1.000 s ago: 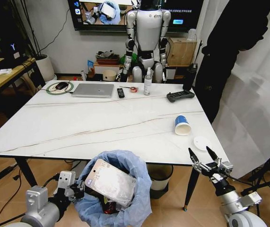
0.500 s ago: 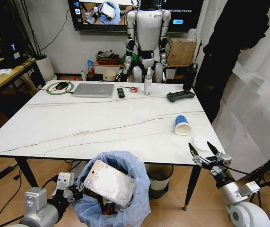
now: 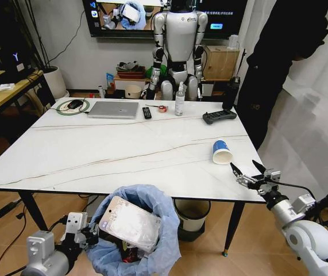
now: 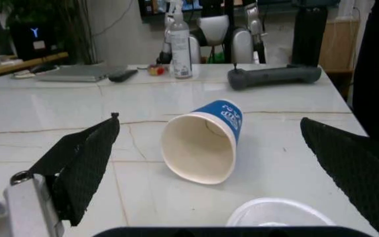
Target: Pick up the trash bin and place the trash from the table into it.
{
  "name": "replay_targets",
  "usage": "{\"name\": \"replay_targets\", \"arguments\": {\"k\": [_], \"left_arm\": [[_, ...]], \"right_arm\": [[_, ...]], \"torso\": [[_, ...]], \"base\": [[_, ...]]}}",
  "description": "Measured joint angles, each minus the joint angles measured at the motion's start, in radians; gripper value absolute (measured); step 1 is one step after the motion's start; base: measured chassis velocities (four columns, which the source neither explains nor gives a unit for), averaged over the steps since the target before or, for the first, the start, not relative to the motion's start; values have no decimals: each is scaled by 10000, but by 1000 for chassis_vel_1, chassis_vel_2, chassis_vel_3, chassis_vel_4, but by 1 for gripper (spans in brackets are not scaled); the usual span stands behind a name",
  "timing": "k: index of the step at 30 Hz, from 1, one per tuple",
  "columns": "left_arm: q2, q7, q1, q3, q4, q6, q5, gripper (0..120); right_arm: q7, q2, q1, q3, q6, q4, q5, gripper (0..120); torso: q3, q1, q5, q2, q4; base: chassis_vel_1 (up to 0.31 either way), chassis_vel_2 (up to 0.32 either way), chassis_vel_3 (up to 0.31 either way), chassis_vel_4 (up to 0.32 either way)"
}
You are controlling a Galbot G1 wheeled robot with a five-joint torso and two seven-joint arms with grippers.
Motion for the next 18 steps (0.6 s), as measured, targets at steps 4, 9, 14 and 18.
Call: {"name": "replay_targets", "arguments": {"k": [4, 9, 14, 18], "left_arm": [[-14, 0, 0, 5, 0, -3, 29, 0], [115, -3, -81, 17, 0, -3, -8, 0], [272, -20, -215, 33, 0, 28, -157, 0], [331, -29, -264, 39, 0, 43, -210, 0]], "right_arm": [[300, -374, 454, -323, -185, -245, 47, 100], [639, -866, 972, -719, -485, -611, 310, 100], [870, -1248, 1434, -1206, -604, -1164, 525, 100], [897, -1348, 1798, -1465, -634, -1491, 632, 100]], "torso": [[0, 0, 1, 0, 1], [0, 0, -2, 0, 0], [-1, 0, -1, 0, -2], [-1, 0, -1, 0, -1]], "base": [[0, 0, 0, 0], [0, 0, 0, 0], [0, 0, 0, 0], [0, 0, 0, 0]]}}
